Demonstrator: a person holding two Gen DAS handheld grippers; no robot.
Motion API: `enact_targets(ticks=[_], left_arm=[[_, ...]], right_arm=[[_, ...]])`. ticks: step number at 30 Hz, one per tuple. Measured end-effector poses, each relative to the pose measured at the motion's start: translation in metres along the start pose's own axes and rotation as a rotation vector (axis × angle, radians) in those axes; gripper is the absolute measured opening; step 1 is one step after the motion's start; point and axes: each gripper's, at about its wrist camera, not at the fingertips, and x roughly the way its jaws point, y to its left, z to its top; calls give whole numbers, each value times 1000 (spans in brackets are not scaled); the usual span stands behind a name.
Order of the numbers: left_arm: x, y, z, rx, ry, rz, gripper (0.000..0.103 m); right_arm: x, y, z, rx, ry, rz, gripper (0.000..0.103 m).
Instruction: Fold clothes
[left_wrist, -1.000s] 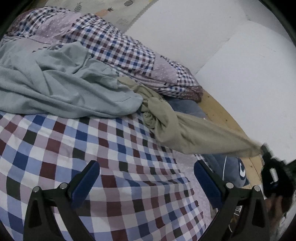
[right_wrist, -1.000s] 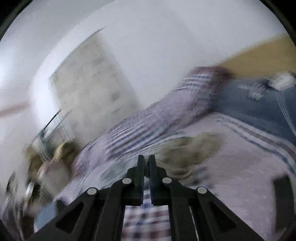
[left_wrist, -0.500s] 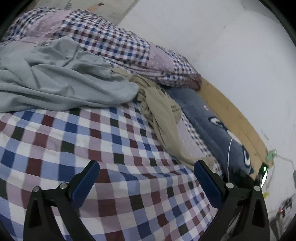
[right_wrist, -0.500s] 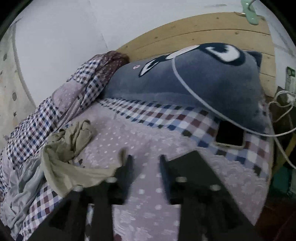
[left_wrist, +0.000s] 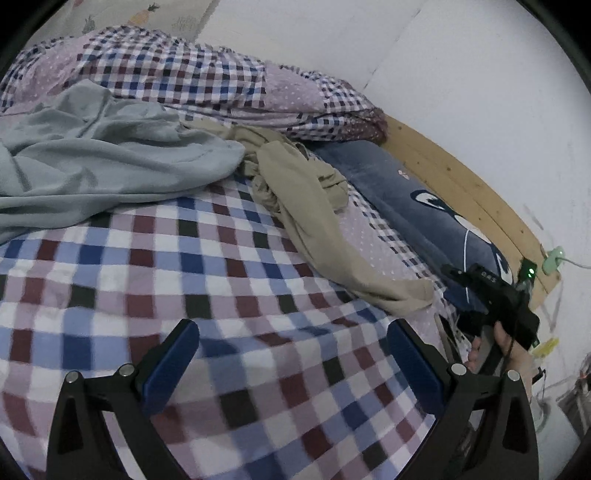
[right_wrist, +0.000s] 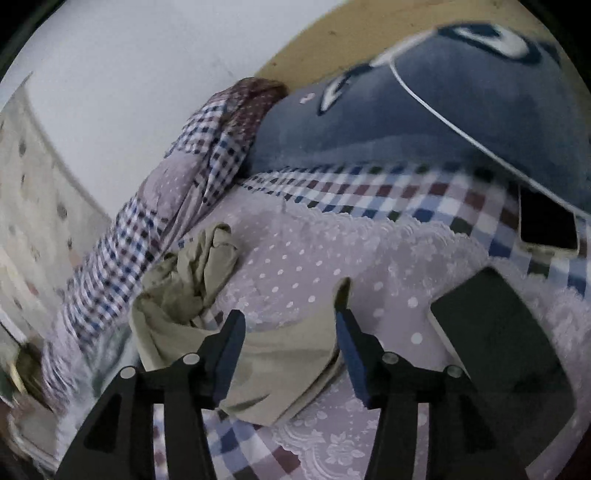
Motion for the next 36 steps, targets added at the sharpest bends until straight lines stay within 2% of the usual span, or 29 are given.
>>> enact_targets(ticks=[6,12,14,16,17,19,21,25,28,32,36], left_arm=[[58,-42,29,37,67,-18,103],[126,-63,52,55,145,67,103],[145,-65,56,55,172,90,96],[160,-64,59,39,205,95,69],[168,-62,60,21,226,100,59],[175,-54,62,-38,248,103,10],[176,-44,65,-102,251,98,4],[119,-33,90,-113,65,84,1],[53,-13,121,-151,-98,84,1],[-29,27,163,-201,-249,123,1],[-103,54,189,-180,-368,217,1]], right_arm=[[-7,-25,12,129,-31,23,57],[-8,-38,21,185,-32,52,57],[-8,-41,24,192,-32,62,57],[-8,-42,26,194,-31,70,57],[-7,-42,26,198,-29,74,57],[-7,-43,27,201,-25,82,57],[-6,-44,28,204,-20,90,57],[-6,-49,31,214,-20,98,57],[-9,-54,33,229,-29,99,57],[-10,-55,33,227,-29,101,57],[-10,-52,33,211,-28,106,57]])
